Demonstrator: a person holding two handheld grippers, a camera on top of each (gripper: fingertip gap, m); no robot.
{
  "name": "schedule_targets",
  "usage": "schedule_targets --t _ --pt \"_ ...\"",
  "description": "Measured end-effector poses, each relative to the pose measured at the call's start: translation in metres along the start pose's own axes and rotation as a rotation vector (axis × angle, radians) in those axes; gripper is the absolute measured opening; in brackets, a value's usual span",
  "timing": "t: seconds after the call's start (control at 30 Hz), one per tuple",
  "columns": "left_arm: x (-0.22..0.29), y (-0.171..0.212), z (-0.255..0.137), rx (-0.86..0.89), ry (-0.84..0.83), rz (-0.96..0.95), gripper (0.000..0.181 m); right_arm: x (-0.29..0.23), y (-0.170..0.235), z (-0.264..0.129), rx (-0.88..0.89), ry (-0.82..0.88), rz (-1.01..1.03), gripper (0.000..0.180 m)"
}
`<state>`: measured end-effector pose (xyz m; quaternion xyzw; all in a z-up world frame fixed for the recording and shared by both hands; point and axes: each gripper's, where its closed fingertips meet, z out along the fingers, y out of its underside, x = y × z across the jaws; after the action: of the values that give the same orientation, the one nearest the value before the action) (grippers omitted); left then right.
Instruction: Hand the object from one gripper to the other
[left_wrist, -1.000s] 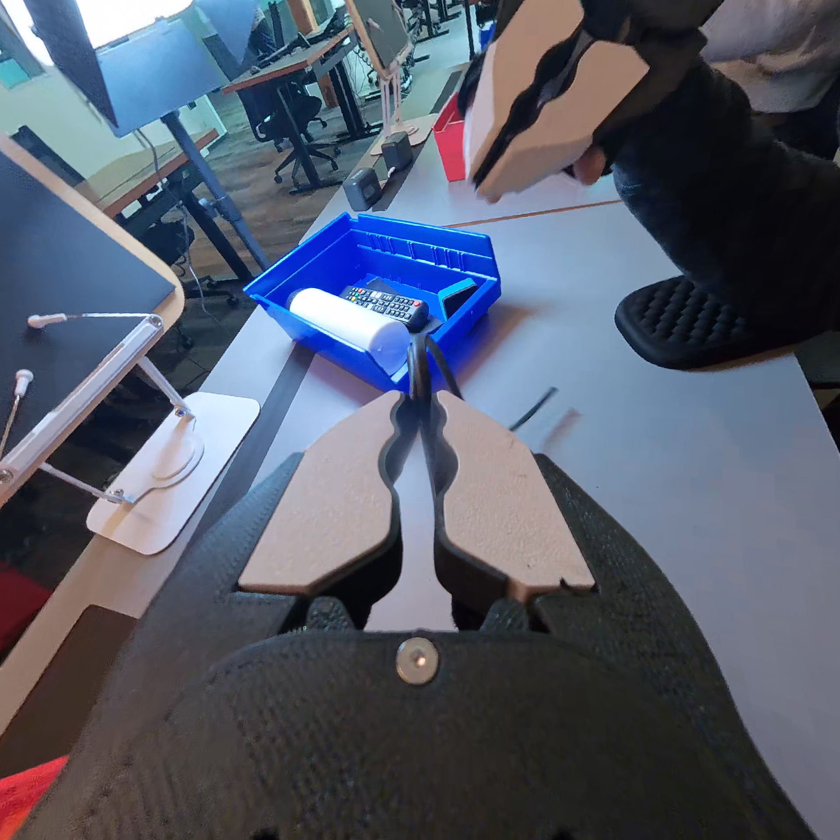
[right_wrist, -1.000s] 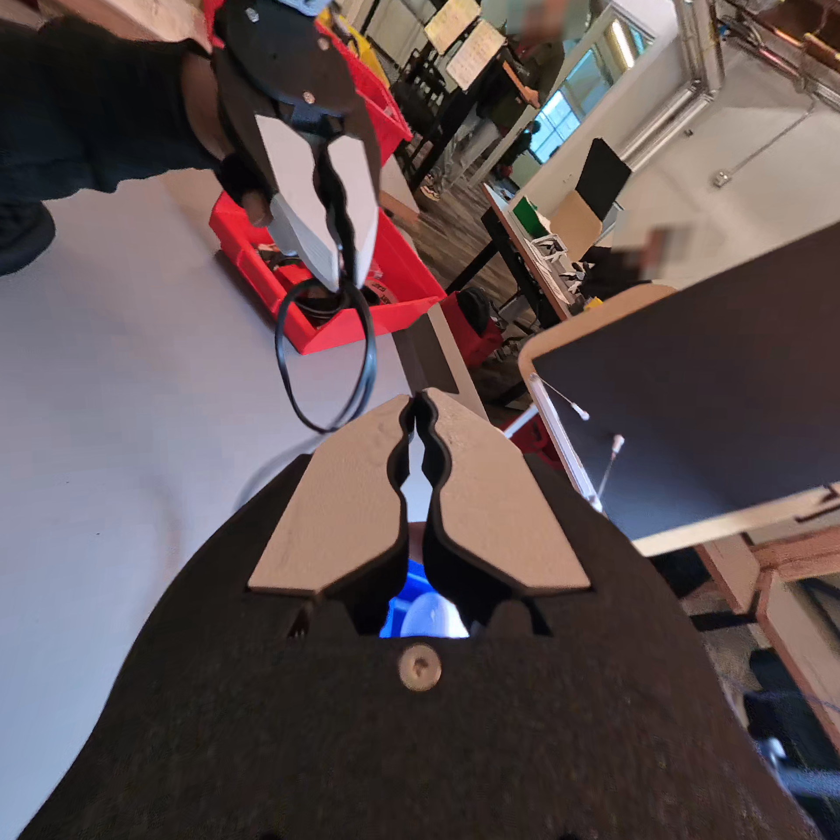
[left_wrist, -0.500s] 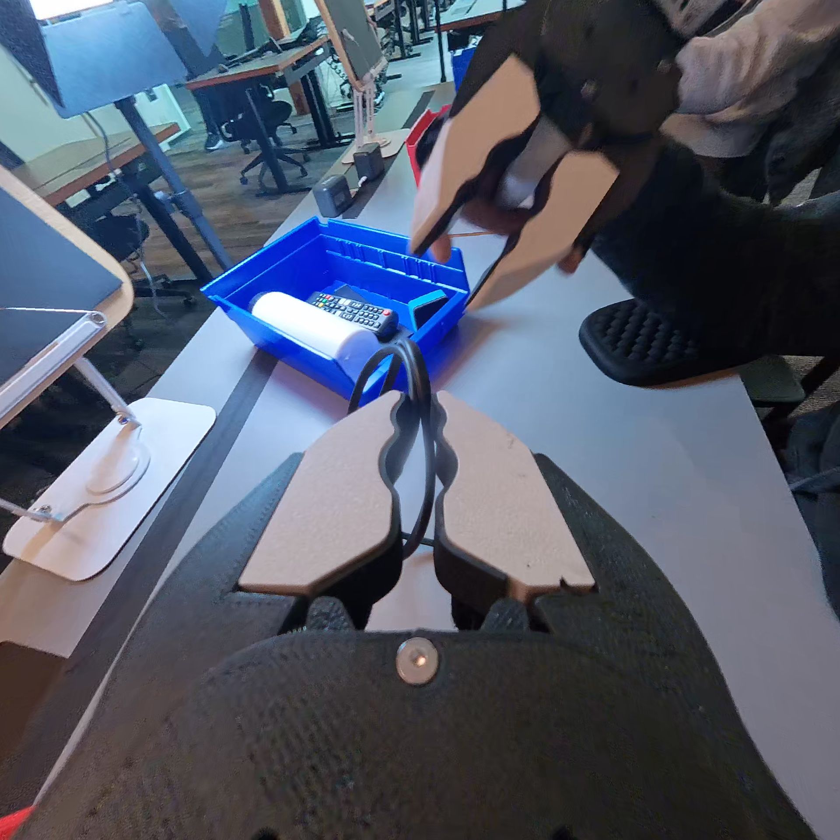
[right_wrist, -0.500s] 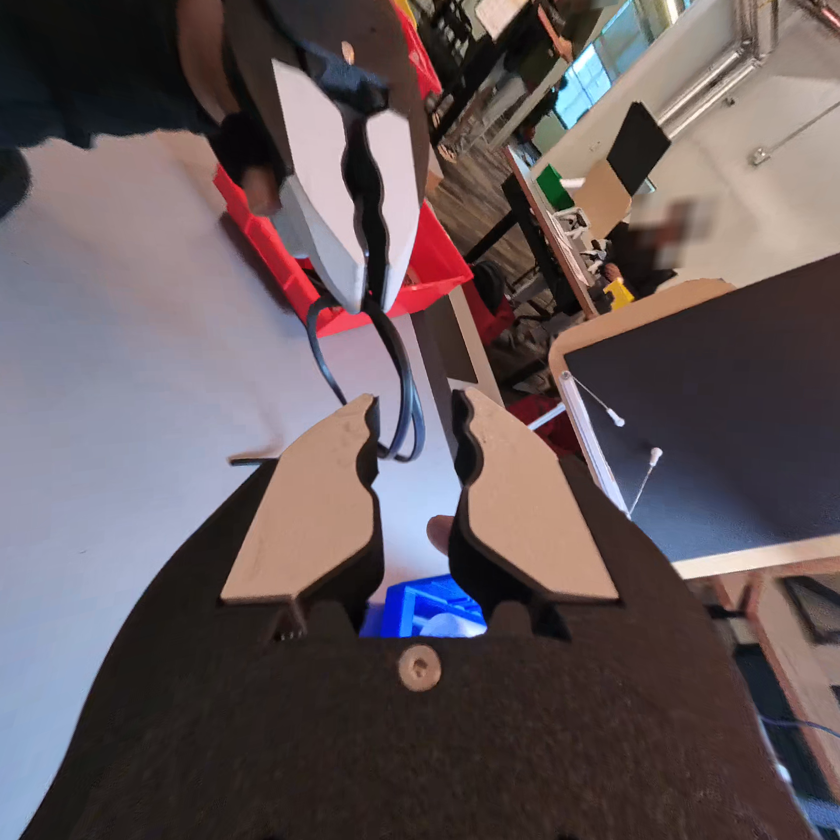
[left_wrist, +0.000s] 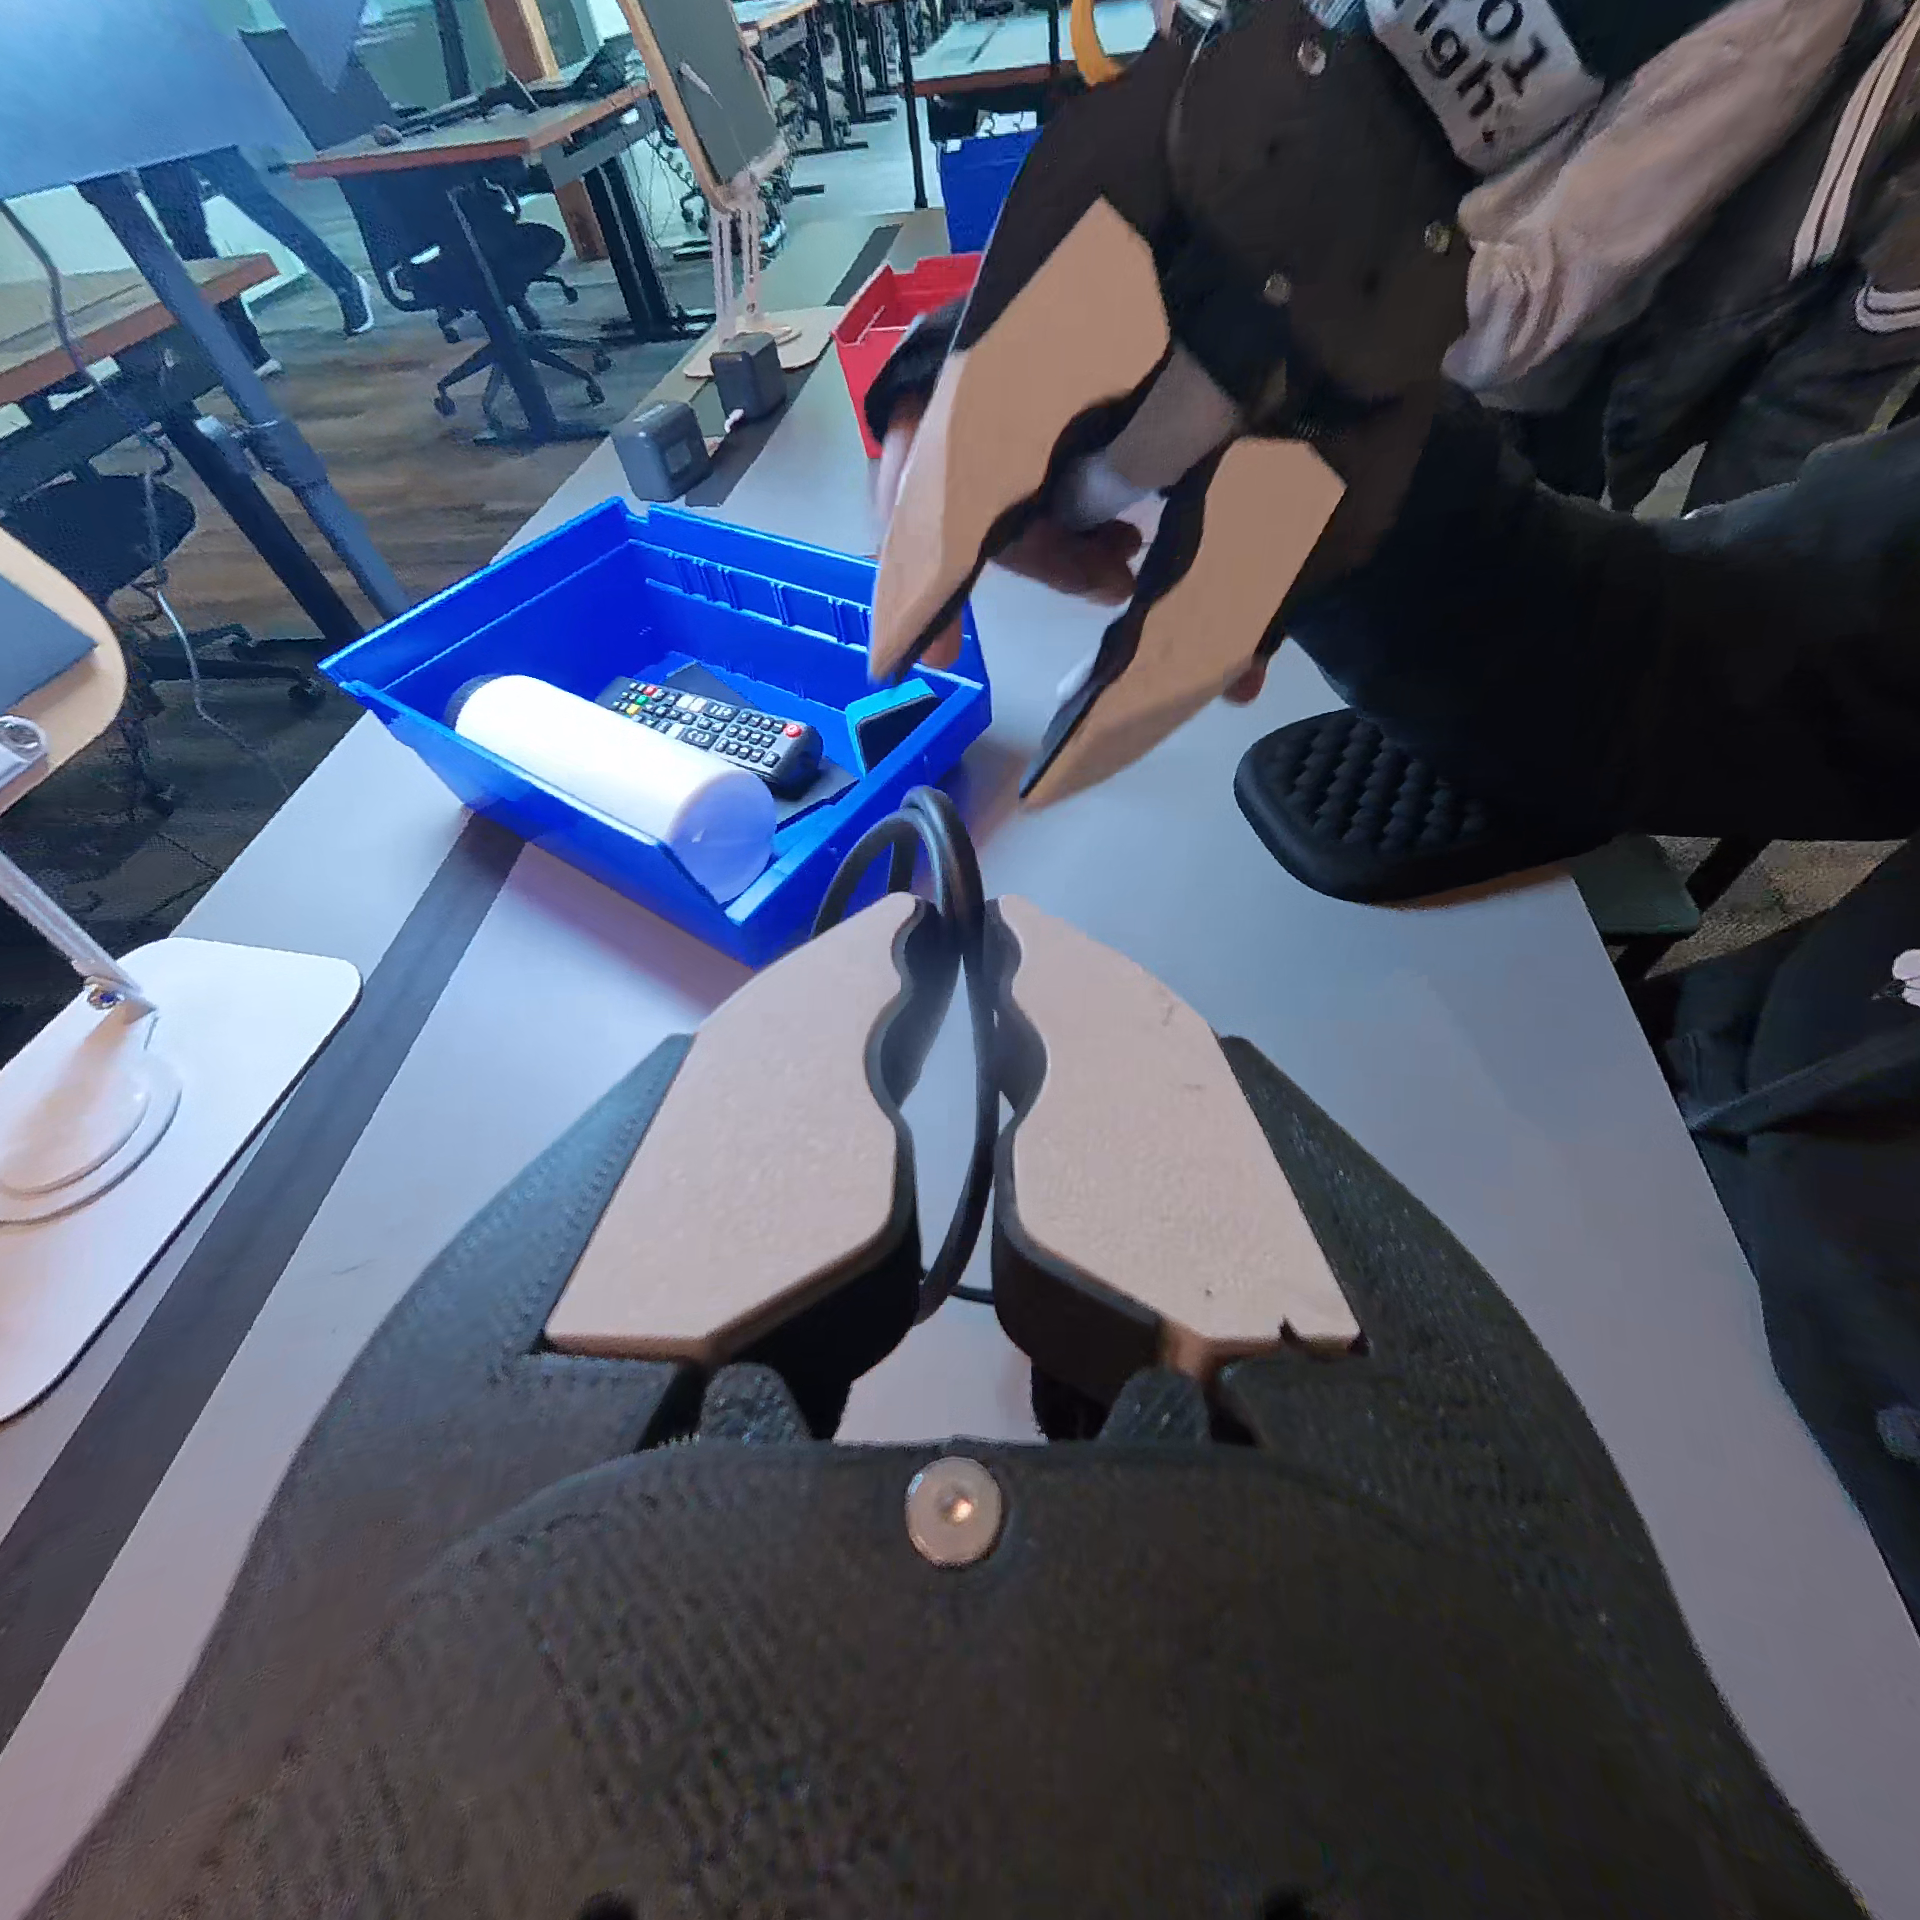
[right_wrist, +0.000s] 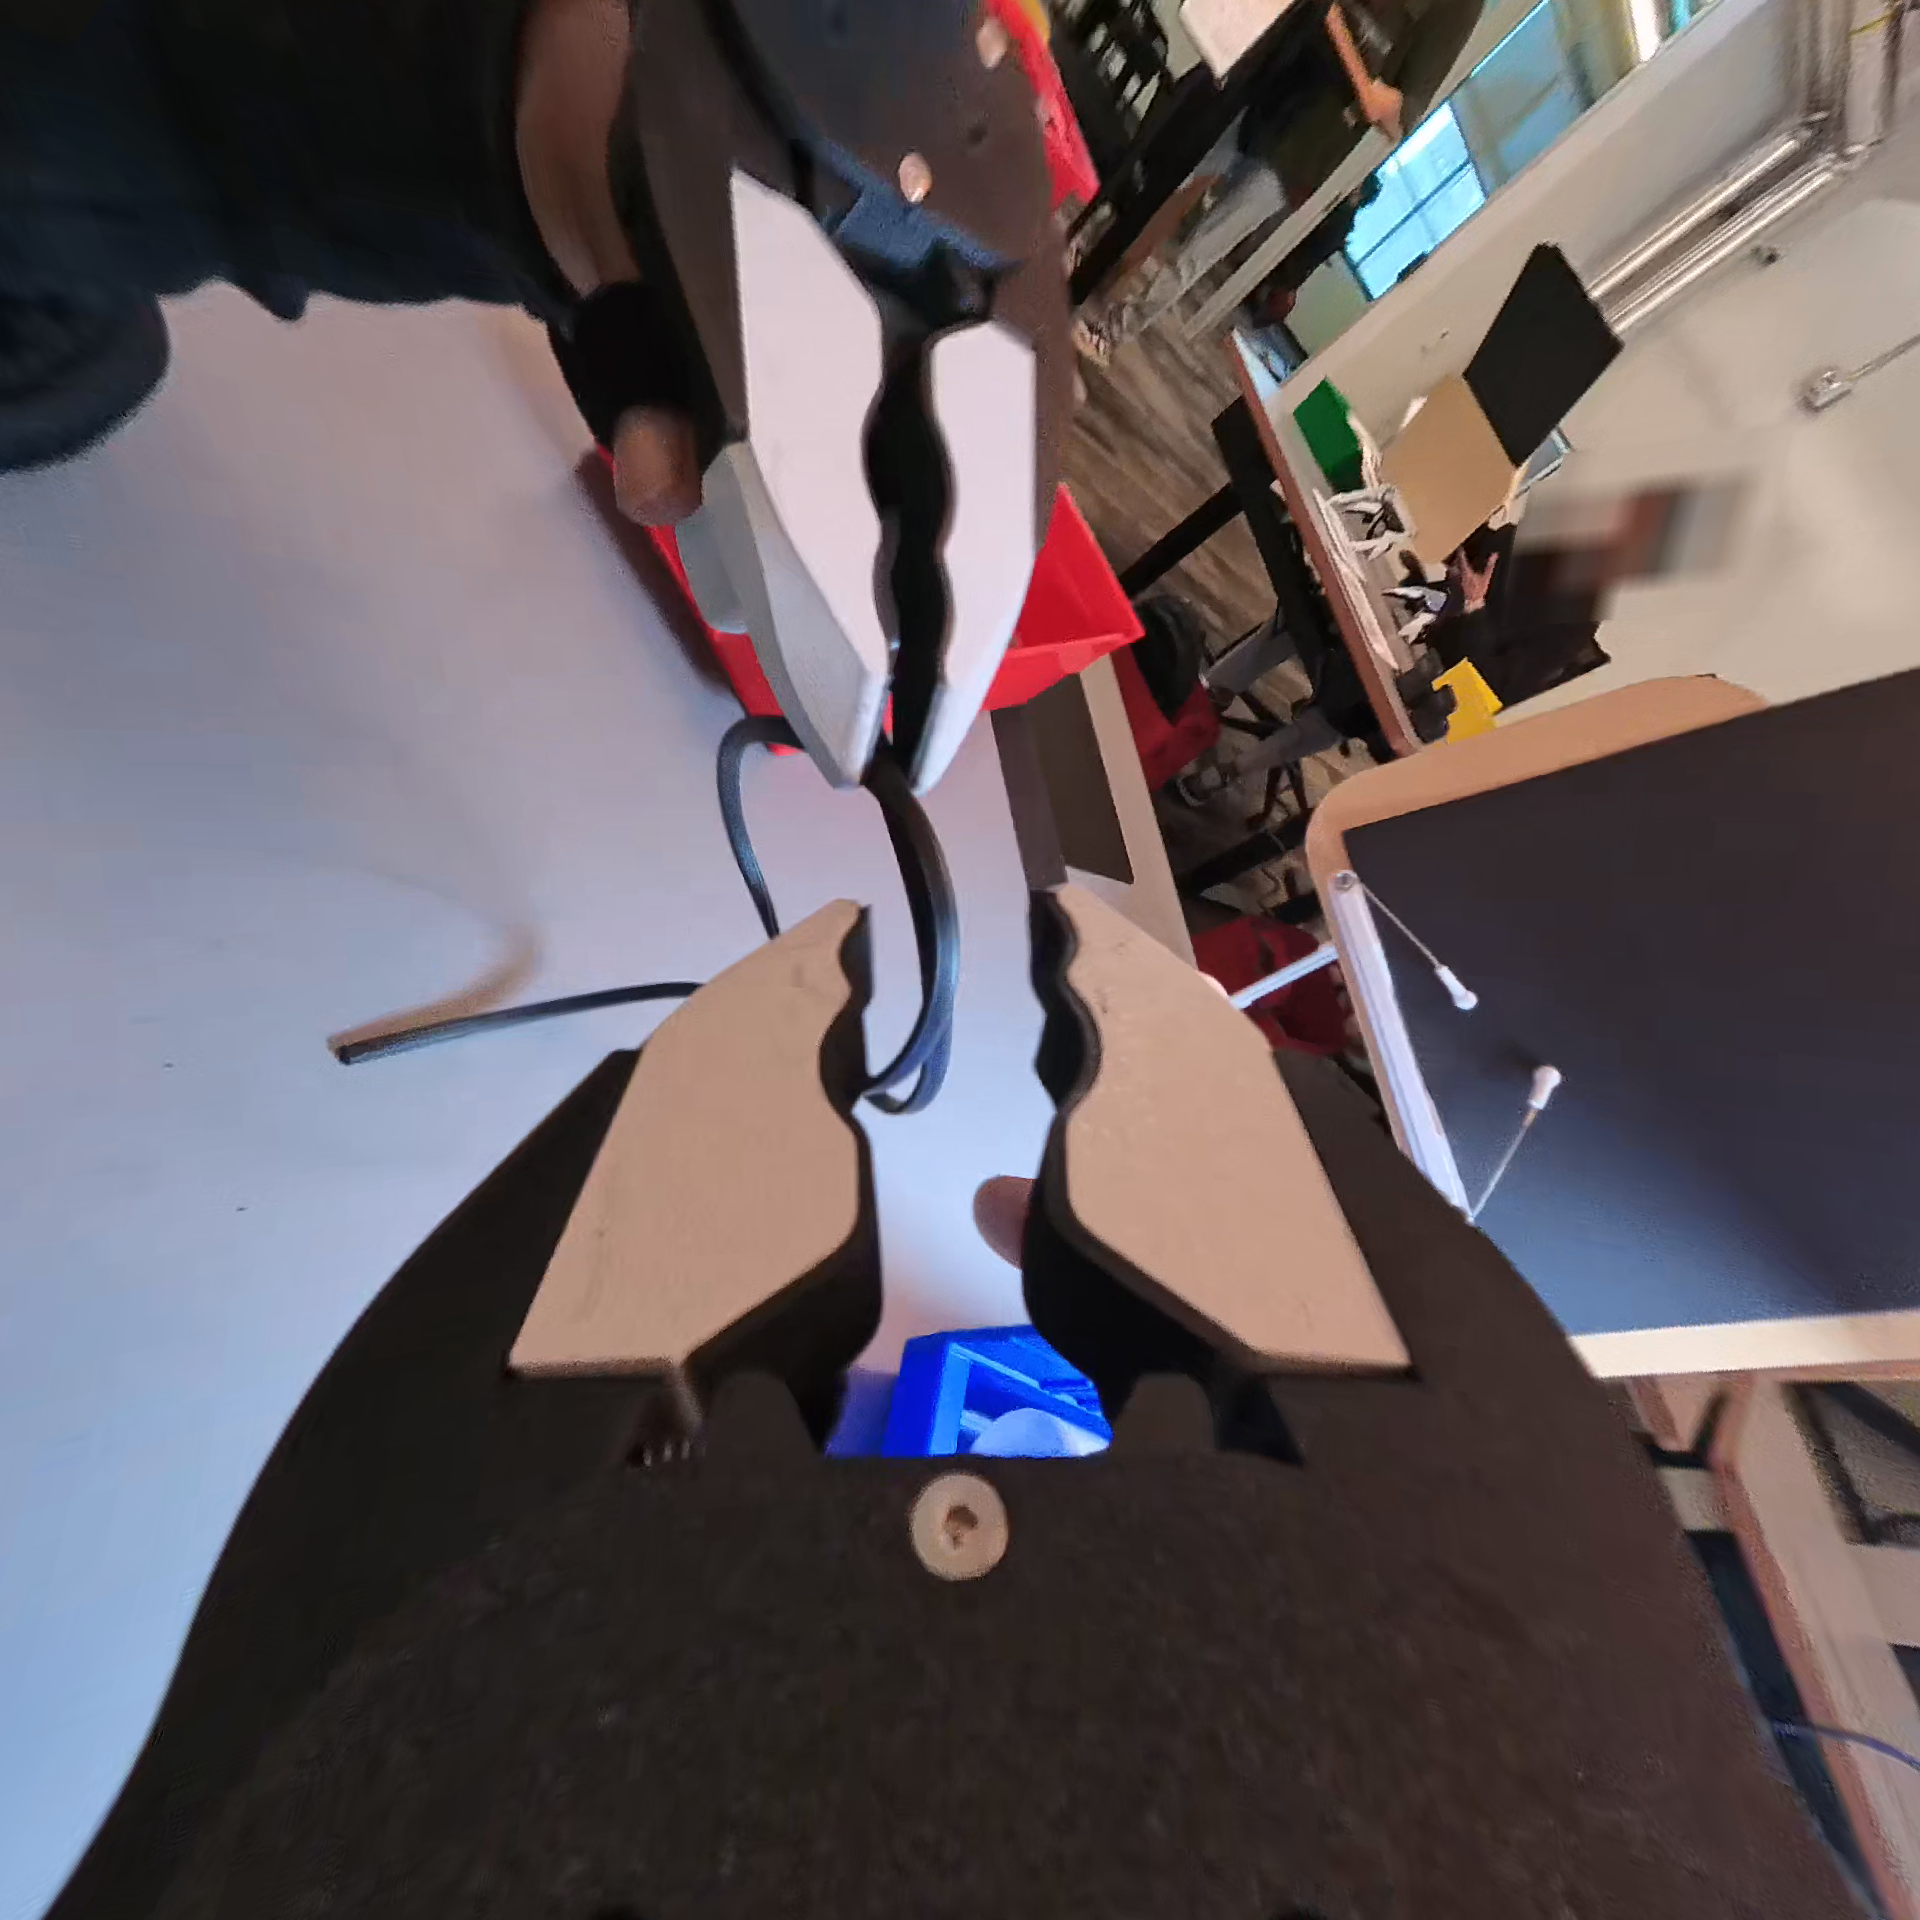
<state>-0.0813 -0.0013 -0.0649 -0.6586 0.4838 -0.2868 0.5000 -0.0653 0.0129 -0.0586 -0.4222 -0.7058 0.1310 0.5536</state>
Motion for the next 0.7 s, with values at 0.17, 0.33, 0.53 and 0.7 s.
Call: schedule_targets --t 0.17,0.33,0.53,0.7 --pt "0.001 -0.001 -0.001 0.020 0.010 0.002 0.009 0.000 -0.005 0.000 0.037 0.005 -0.017 0.005" --pt "-0.001 -0.001 -0.006 0.034 0.010 0.015 0.004 0.011 -0.002 -0.016 0.055 0.020 -0.001 0.005" --pt "-0.006 -0.001 -0.008 0.050 -0.003 -0.009 0.000 0.020 -0.010 -0.040 0.156 0.015 0.045 0.005" --pt "0.019 -0.019 -0.014 0.175 0.220 -0.141 0.032 0.019 -0.012 -0.041 0.149 0.019 0.019 0.005"
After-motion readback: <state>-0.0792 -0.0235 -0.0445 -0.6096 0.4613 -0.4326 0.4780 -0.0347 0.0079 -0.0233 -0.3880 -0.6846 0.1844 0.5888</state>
